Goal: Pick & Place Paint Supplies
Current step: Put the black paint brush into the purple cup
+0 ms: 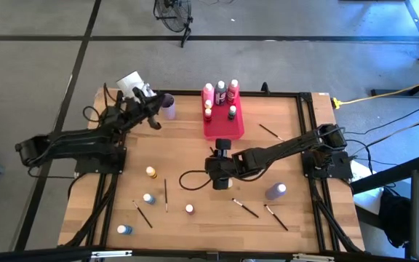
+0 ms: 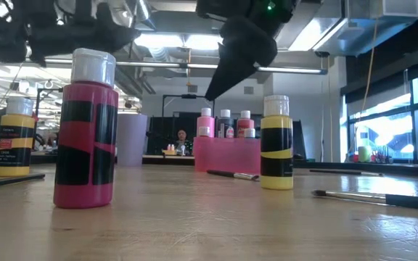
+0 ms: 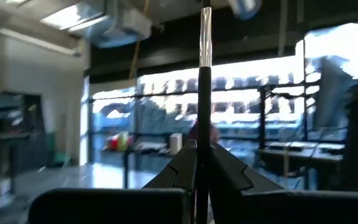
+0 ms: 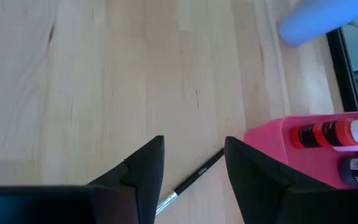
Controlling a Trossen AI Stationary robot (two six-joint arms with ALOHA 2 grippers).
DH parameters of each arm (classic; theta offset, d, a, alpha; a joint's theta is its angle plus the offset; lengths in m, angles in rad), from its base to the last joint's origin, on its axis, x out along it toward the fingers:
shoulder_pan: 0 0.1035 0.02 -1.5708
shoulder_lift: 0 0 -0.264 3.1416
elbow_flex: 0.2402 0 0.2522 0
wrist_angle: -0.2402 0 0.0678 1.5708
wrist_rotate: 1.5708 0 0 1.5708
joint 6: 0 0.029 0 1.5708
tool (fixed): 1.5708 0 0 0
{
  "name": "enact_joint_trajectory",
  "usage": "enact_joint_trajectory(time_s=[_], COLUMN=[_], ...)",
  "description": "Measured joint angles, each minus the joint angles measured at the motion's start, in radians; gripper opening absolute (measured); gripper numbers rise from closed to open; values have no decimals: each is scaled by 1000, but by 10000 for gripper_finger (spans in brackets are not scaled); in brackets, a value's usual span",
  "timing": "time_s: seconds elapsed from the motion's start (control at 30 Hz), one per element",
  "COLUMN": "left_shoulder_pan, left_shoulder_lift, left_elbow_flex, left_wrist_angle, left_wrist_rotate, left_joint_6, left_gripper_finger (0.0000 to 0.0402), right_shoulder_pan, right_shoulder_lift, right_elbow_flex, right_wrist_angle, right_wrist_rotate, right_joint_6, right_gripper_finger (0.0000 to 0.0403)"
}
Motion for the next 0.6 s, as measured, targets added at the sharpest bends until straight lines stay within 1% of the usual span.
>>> enact_joint_trajectory(time_s=[0.03,0.07,0.17,0.2,0.27,0.37,0.5,0.6], left_shoulder_pan=[5,13,47,58,76,83,83,96], left_shoulder_lift=[29,58,129,151,188,234,311,372], left_elbow_flex=[-16,-37,-103,-122,-149,-158,-156,-143], left_wrist_angle=[73,141,297,342,406,446,445,446], left_wrist_rotate=[18,15,-86,-96,-76,-60,-120,-122], left_joint_6=[-3,-3,-7,-8,-21,-19,-12,-30], left_gripper_finger=[15,15,15,15,15,15,15,15], right_shoulder_pan=[0,0,0,0,0,0,-2,-2], right_shoulder_lift=[0,0,0,0,0,0,0,0], right_elbow_flex=[0,1,0,0,0,0,0,0], right_wrist_angle=[8,12,7,8,7,10,31,52], right_wrist_rotate=[0,0,0,0,0,0,0,0], right_joint_6=[0,0,0,0,0,0,-11,-30], right_gripper_finger=[172,172,172,172,172,172,172,172])
